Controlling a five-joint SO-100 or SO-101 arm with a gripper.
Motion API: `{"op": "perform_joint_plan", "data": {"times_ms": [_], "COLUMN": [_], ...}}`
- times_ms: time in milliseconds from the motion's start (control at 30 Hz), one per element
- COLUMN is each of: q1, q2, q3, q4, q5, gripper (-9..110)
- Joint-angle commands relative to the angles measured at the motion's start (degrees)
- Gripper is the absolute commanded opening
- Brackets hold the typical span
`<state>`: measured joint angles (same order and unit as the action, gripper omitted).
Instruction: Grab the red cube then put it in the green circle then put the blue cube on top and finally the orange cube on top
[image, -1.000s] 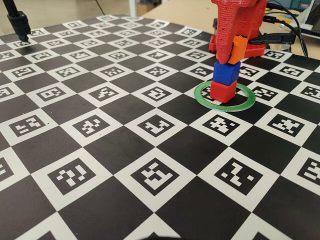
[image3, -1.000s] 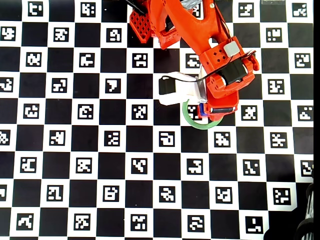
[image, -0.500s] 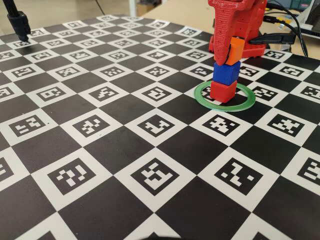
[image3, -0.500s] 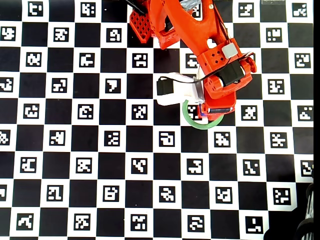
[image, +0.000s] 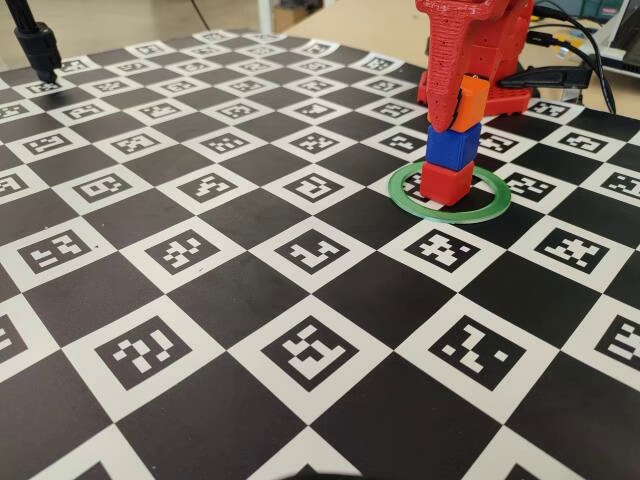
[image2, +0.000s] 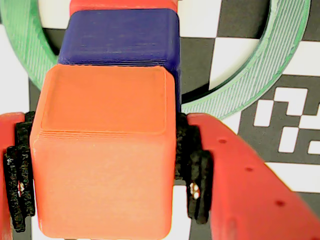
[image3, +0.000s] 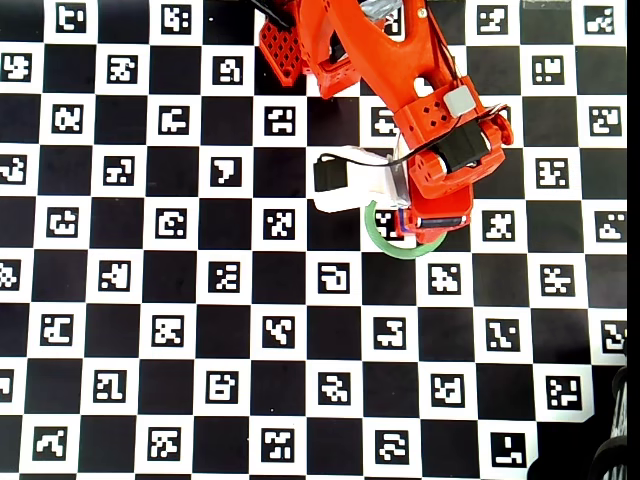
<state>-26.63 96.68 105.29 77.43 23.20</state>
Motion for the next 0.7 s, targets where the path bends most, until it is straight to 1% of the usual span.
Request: {"op": "perform_joint_plan", "data": {"times_ms": [0, 167, 433, 667], "q1": [0.1, 0.2, 0.4, 0.0], "q2": [6.9, 6.9, 7.1, 7.2], "q3": [-0.4, -0.4, -0.1, 0.0], "q4": [-0.4, 0.4, 0.7, 1.1], "q5": [-0.1, 1.1, 0.7, 0.6], "gripper": [6, 9, 29, 36]}}
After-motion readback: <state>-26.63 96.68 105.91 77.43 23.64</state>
